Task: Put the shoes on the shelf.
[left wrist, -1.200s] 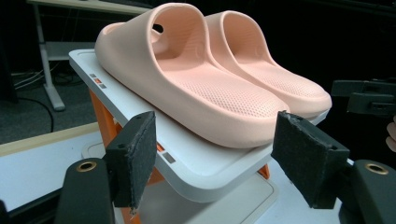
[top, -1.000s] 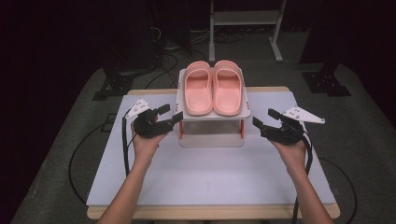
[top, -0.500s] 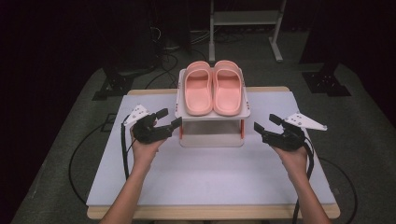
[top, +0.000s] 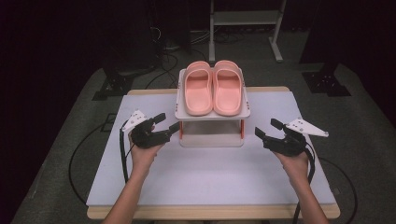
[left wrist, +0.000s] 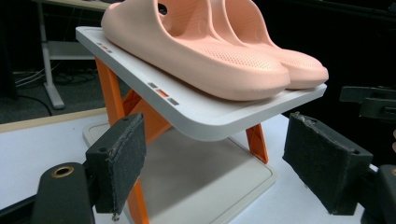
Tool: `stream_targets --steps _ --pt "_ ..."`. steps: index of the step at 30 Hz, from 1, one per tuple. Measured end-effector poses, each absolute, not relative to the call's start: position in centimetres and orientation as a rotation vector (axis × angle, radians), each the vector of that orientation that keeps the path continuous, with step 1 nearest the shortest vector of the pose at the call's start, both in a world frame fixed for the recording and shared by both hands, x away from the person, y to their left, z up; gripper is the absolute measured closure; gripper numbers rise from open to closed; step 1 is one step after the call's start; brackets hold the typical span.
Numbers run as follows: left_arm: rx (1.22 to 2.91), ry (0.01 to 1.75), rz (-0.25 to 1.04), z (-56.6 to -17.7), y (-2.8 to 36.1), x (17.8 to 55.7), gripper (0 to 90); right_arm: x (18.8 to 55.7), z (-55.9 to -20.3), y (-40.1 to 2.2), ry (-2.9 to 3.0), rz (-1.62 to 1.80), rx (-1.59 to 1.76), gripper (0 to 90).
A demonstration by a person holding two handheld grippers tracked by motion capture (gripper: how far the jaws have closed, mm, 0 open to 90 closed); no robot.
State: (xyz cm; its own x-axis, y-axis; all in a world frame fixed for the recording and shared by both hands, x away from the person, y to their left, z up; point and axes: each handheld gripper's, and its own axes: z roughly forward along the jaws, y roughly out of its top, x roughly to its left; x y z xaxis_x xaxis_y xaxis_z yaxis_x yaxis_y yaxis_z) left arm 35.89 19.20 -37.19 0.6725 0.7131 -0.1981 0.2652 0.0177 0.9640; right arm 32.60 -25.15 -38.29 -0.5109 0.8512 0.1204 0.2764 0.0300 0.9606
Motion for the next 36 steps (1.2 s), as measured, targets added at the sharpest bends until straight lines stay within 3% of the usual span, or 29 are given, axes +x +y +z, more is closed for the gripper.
stream_targets --steps 36 --pt "1.548 0.848 0.416 -41.1 20.5 31.1 18.3 28.5 -42.7 -26.7 1.811 1.505 1.179 20.6"
